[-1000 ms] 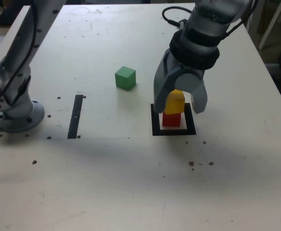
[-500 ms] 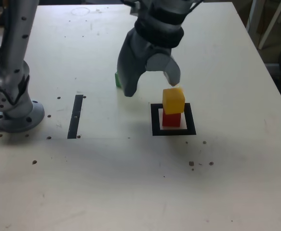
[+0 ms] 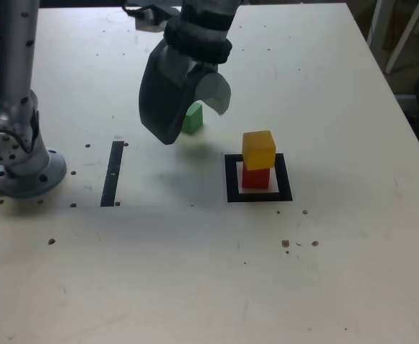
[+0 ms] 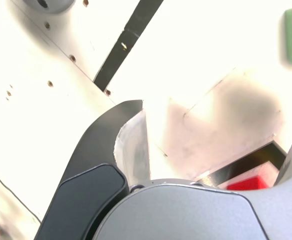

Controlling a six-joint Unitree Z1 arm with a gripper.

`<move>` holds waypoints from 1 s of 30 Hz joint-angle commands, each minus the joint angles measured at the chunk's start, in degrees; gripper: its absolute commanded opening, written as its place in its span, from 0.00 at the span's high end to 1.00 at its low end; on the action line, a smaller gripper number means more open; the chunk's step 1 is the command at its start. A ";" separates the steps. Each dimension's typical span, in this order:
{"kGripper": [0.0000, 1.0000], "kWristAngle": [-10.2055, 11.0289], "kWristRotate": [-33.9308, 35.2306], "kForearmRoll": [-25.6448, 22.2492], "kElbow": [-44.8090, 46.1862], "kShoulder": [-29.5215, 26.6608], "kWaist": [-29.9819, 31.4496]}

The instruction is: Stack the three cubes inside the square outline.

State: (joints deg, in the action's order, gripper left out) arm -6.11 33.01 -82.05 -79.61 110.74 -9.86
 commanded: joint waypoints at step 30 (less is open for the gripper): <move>0.02 1.78 -7.83 8.83 1.52 5.87 -15.22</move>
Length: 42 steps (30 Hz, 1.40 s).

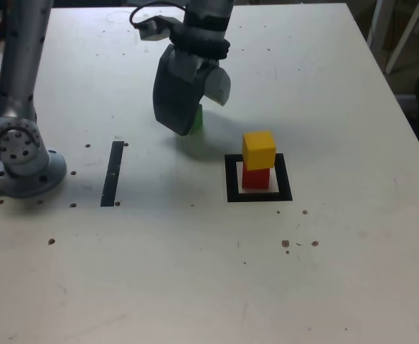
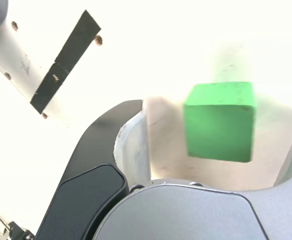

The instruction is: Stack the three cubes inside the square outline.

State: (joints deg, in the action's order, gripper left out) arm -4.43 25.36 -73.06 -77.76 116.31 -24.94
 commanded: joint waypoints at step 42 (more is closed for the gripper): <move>0.65 1.43 -2.06 -2.62 -4.93 3.86 -3.34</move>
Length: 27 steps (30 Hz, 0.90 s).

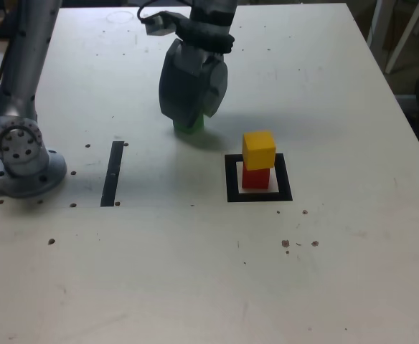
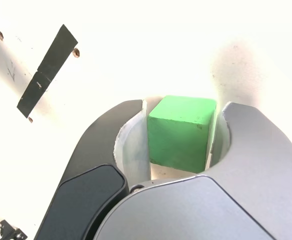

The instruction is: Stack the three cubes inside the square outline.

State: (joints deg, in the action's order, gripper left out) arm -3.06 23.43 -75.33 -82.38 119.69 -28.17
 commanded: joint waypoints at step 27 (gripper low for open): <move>0.66 6.84 -10.60 -14.84 -15.45 0.48 8.02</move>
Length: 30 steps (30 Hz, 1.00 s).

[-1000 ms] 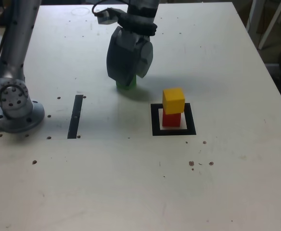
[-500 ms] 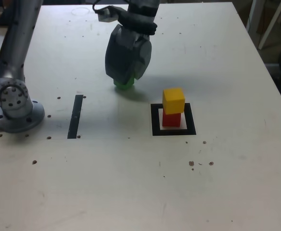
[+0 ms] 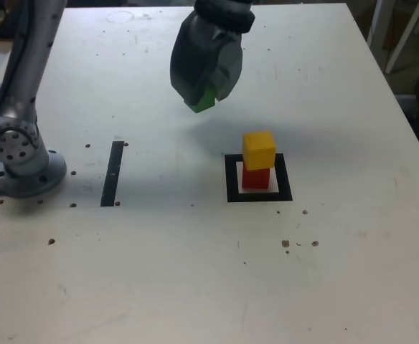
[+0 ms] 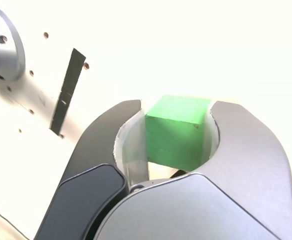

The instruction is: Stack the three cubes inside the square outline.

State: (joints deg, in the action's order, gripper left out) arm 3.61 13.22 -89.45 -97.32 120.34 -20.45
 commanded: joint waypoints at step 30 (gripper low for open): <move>0.67 5.35 -8.36 -4.42 -14.13 -0.70 20.46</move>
State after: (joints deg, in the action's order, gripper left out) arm 8.80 4.70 -92.95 -111.11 120.12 -0.29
